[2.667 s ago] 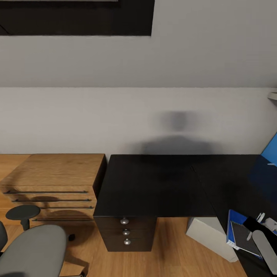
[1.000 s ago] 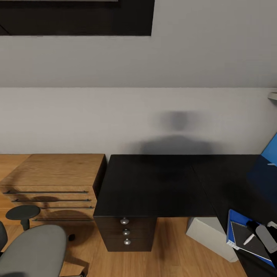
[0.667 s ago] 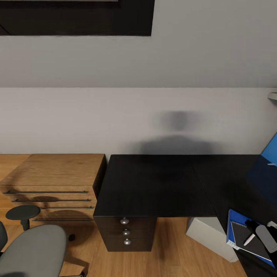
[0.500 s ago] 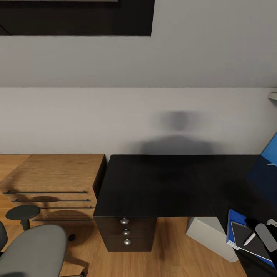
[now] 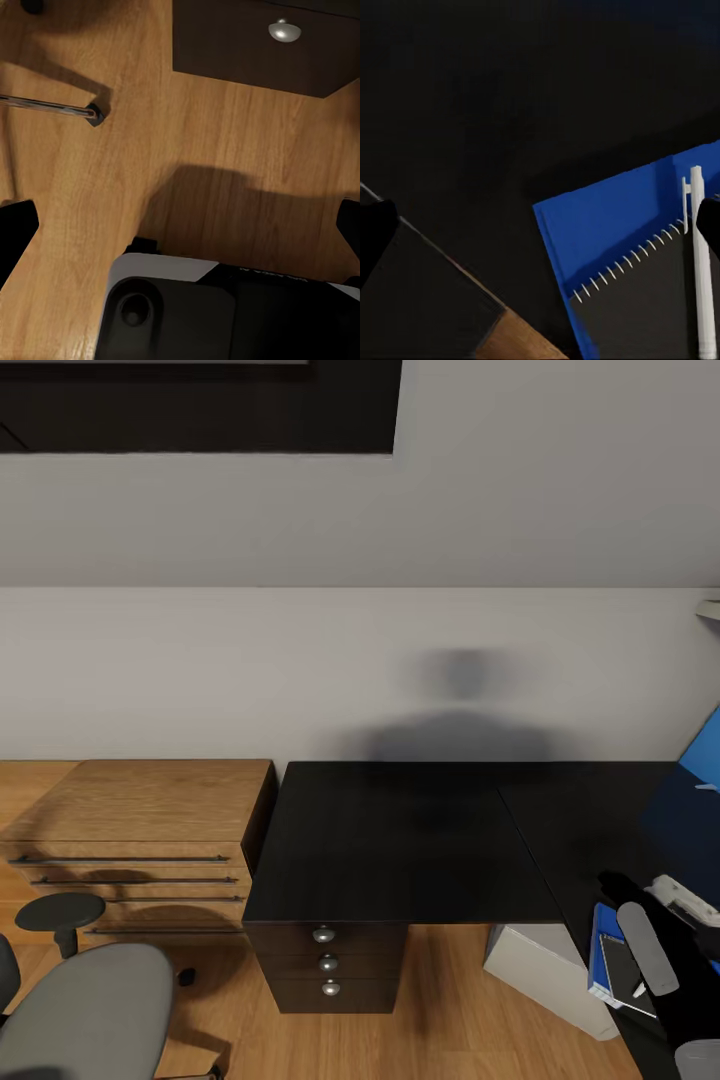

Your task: In the bedroom, organize the workspace by keeping the computer under the desk, ensuring the monitor is on the desk, placing the keyboard on the desk next to the monitor, placing the mouse on the desk next to the keyboard, moving the folder from the swivel chair onto the desk next to the mouse, stacking the notebook on top of the folder with the pen on top of the notebook, and positioning the swivel chair next to the desk.

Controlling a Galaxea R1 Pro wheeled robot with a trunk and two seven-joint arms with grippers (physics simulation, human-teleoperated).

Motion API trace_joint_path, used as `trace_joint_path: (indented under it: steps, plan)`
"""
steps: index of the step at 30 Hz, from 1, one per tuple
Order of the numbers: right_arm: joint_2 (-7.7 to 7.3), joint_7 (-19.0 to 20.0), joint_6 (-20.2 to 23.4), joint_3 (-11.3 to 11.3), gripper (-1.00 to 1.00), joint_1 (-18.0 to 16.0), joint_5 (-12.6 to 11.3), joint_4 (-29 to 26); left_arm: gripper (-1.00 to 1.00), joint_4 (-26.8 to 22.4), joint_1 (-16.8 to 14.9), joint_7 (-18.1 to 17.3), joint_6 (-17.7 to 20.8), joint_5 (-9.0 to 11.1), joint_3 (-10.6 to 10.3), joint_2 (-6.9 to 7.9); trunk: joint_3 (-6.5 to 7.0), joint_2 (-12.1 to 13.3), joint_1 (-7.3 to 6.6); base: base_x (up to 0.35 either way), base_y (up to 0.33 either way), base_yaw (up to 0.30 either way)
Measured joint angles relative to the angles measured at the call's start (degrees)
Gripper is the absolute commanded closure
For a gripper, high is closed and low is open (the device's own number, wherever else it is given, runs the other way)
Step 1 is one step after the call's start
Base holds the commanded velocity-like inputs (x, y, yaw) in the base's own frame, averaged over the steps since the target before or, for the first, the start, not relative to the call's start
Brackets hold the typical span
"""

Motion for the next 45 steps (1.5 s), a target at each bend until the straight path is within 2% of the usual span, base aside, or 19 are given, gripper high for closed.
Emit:
trace_joint_path:
  steps: [1, 3, 6, 7, 8, 9, 11, 12, 16, 19, 20, 23, 30, 31, 32, 33, 38, 39, 45]
  plan:
    - [4.08, -0.6, -0.1, 1.3, -1.0, 0.9, 6.7, -1.4, -1.0, 0.0, 0.0, 0.0, 0.0, 0.0, 0.0, 0.03, 0.0, 0.0, 0.01, -0.258, 0.0, 0.0]
    - [8.18, -0.7, -0.2, 2.5, -1.0, 1.2, 11.1, -1.4, -1.0, 0.0, 0.0, 0.0, 0.0, 0.0, 0.0, 0.05, 0.0, 0.0, 0.02, -0.29, 0.0, 0.0]
    - [11.63, -0.6, -0.3, 3.9, -1.0, 1.3, 14.8, -0.2, -1.0, 0.0, 0.0, 0.0, 0.0, 0.0, 0.0, 0.06, 0.0, 0.0, 0.03, -0.31, 0.0, 0.0]
    - [13.52, -0.6, -0.4, 5.3, -1.0, 1.4, 16.7, 1.3, -1.0, 0.1, 0.0, 0.0, 0.0, 0.0, 0.0, 0.07, 0.0, 0.0, 0.03, -0.322, 0.0, 0.0]
    - [14.49, -0.6, -0.4, 6.3, -1.0, 1.4, 17.7, 2.1, -1.0, 0.1, 0.0, 0.0, 0.0, 0.1, 0.0, 0.07, 0.0, 0.0, 0.03, -0.326, 0.0, 0.0]
    - [15.73, -0.6, -0.4, 8.7, -1.0, 1.4, 19.2, 3.7, -1.0, 0.1, 0.0, 0.0, 0.0, 0.1, 0.0, 0.07, 0.0, 0.0, 0.03, -0.328, 0.005, 0.0]
    - [16.72, -0.6, -0.5, 11.7, -1.0, 1.4, 20.5, 5.4, -1.0, 0.1, 0.0, 0.0, 0.0, 0.1, 0.0, 0.07, 0.0, 0.0, 0.03, -0.33, 0.04, 0.0]
    - [17.46, -0.4, -0.9, 16.2, -1.0, 1.4, 21.3, 7.6, -1.0, 0.1, 0.0, 0.0, 0.0, 0.1, 0.0, 0.07, 0.0, 0.0, 0.03, -0.33, 0.081, 0.0]
    - [18.43, -0.4, -5.0, 24.1, -1.0, 1.4, 22.1, 11.8, -1.0, 0.1, 0.0, 0.0, 0.0, 0.2, 0.1, 0.13, 0.0, 0.0, 0.02, -0.316, 0.141, 0.0]
    - [19.26, -0.3, -7.9, 25.4, -1.0, 1.4, 22.1, 13.5, -1.0, 0.1, 0.0, 0.0, 0.0, 0.2, 0.1, 0.13, 0.0, 0.0, 0.02, -0.303, 0.175, 0.0]
    - [20.2, -0.3, -9.9, 25.9, -1.0, 1.4, 22.1, 14.8, -1.0, 0.1, 0.0, 0.0, 0.0, 0.2, 0.1, 0.15, 0.0, 0.0, 0.02, -0.244, 0.15, 0.0]
    - [21.96, -0.3, -13.3, 26.3, -1.0, 1.4, 22.2, 18.3, -1.0, 0.1, 0.0, 0.0, 0.0, 0.2, 0.1, 0.13, 0.0, 0.0, 0.01, -0.158, 0.098, 0.0]
    - [23.3, 1.3, -17.5, 26.3, -1.0, 1.5, 22.6, 29.4, -1.0, 0.1, 0.0, 0.0, -1.3, 0.2, 0.1, 0.01, 0.17, 0.4, -0.22, -0.045, 0.028, 0.0]
    - [23.36, 2.3, -19.6, 26.3, -1.0, 1.5, 22.6, 32.5, -1.0, 0.2, 0.0, 0.0, -2.2, 0.2, 0.1, 0.0, 0.34, 0.8, -0.44, -0.003, 0.002, 0.0]
    - [23.5, 5.7, -28.6, 26.5, -1.0, 1.4, 23.0, 39.4, -1.0, 1.4, 0.0, 0.0, -4.1, 0.3, 0.0, -0.01, 0.54, 1.2, -0.66, -0.002, 0.001, 0.0]
    - [23.47, 6.1, -29.9, 26.2, -1.0, 1.5, 22.7, 45.1, -1.0, 1.6, 0.0, 0.1, -4.2, 0.3, 0.1, -0.02, 0.69, 1.6, -0.88, -0.001, 0.001, 0.0]
    - [22.91, 10.6, -36.4, 25.9, -1.0, 1.5, 22.8, 54.1, -1.0, 3.5, 0.1, 0.2, -4.5, 0.4, 0.1, -0.05, 1.6, 3.6, -1.98, 0.0, 0.0, 0.0]
    - [20.84, 15.6, -40.5, 25.6, -1.0, 1.5, 22.8, 58.5, -1.0, 5.9, 0.0, 0.6, -4.5, 0.5, 0.2, -0.01, 1.78, 4.0, -2.21, 0.0, 0.0, 0.0]
    - [19.86, 17.2, -41.6, 26.1, -1.0, 1.4, 23.0, 59.6, -1.0, 8.9, 0.0, 0.6, -4.5, 0.4, 0.2, -0.11, 1.8, 4.0, -2.21, 0.0, 0.0, 0.0]
